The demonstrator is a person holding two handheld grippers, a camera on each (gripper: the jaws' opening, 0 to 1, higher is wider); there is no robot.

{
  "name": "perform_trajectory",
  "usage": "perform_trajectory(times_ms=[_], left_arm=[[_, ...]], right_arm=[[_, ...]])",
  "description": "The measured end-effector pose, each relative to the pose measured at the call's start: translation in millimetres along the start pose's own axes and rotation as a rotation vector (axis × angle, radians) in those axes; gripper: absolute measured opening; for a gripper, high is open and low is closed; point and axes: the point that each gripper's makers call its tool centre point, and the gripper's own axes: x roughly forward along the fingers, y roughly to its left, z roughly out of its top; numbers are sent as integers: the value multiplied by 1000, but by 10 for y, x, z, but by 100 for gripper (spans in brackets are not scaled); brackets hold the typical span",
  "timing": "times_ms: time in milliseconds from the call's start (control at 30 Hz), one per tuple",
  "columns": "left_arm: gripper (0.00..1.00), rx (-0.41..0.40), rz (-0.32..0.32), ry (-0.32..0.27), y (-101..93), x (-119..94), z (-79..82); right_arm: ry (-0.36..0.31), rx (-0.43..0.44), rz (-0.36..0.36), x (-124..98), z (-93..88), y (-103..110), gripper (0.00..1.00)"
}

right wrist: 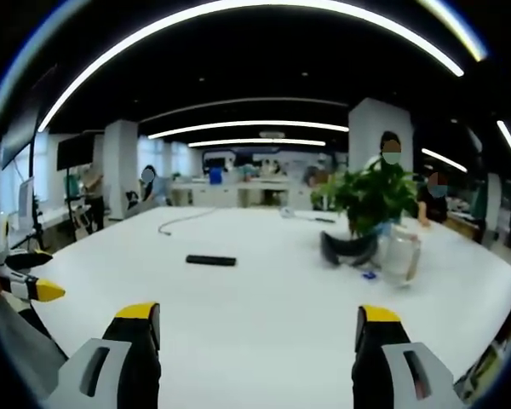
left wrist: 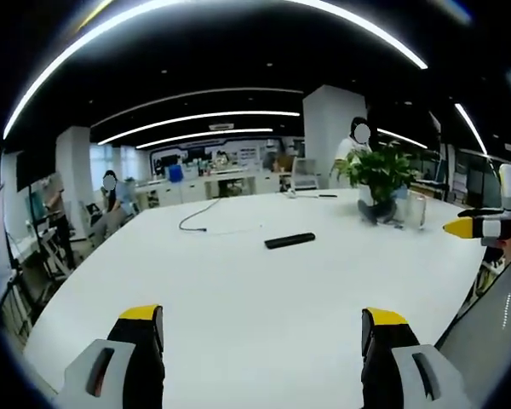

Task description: Press the specified remote control buttons in sequence, fully releasing each button before pressing the next.

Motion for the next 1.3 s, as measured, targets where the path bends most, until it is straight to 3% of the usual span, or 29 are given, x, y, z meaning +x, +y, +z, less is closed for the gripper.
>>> perform_trajectory(times_ms=[267,700,1300], left_arm=[[100,4,8,20,34,13,-29],[100,-52,-10,19,126,67,110],[100,83,-72,1,186,412,506]], right_arm=[[10,-15,20,12,-8,66,95],[34,-33,22,34,-49,74,95],[50,-30,32,46,-76,86,90]])
